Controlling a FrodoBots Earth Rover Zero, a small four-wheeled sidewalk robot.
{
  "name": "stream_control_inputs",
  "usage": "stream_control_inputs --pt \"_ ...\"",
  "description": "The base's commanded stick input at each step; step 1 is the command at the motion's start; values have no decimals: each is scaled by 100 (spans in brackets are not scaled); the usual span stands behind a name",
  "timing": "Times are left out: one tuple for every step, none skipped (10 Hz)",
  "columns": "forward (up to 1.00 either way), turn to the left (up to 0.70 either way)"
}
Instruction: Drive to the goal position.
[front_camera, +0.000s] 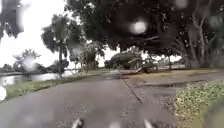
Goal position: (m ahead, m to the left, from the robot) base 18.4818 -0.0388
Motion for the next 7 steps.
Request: stream_control_inputs --pt "100 0" --pt "100 0" --pt "100 0" --pt "100 0" --pt "100 0" --pt "100 0" --pt "100 0"
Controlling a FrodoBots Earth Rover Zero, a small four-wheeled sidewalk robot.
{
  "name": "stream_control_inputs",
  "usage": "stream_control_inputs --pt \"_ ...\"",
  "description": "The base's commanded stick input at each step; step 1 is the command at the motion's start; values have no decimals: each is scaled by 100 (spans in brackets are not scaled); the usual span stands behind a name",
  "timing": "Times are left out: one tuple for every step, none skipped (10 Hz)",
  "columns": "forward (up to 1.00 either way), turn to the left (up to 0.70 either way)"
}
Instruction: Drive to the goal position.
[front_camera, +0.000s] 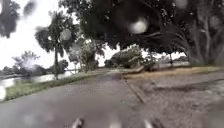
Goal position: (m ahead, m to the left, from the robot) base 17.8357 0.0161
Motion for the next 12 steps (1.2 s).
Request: stream_control_inputs --pt "100 0" --pt "100 0" --pt "100 0" --pt "100 0" --pt "100 0" --pt "100 0" --pt "100 0" --pt "100 0" --pt "100 0" --pt "100 0" --pt "100 0" --pt "100 0"
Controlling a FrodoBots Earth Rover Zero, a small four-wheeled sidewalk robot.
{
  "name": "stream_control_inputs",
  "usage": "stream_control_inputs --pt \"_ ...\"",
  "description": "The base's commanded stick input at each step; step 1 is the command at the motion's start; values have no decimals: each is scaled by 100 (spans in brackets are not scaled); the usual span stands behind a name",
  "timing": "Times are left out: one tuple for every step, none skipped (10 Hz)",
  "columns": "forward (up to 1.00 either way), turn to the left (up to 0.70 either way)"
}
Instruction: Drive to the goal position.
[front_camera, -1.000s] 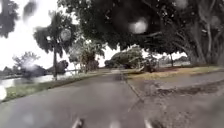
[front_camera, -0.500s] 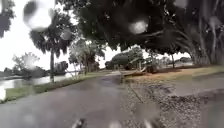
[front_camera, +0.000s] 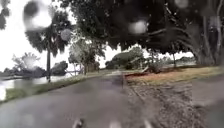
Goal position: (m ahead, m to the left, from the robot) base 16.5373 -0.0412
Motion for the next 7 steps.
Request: stream_control_inputs --pt "100 0" --pt "100 0" --pt "100 0" --pt "100 0" --pt "100 0" --pt "100 0" --pt "100 0"
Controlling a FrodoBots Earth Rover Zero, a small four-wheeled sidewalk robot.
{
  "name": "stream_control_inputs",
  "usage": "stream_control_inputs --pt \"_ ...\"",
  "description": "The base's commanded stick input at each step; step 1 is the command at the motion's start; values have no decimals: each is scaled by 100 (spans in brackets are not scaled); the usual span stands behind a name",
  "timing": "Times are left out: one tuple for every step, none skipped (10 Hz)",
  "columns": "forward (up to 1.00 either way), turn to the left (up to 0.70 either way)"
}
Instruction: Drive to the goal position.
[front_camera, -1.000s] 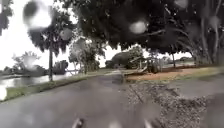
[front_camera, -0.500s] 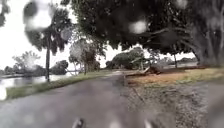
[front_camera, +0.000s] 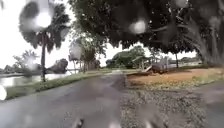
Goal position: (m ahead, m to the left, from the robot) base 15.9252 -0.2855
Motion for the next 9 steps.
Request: stream_control_inputs --pt "100 0" --pt "100 0" --pt "100 0" --pt "100 0" --pt "100 0" --pt "100 0" --pt "100 0" --pt "100 0" --pt "100 0"
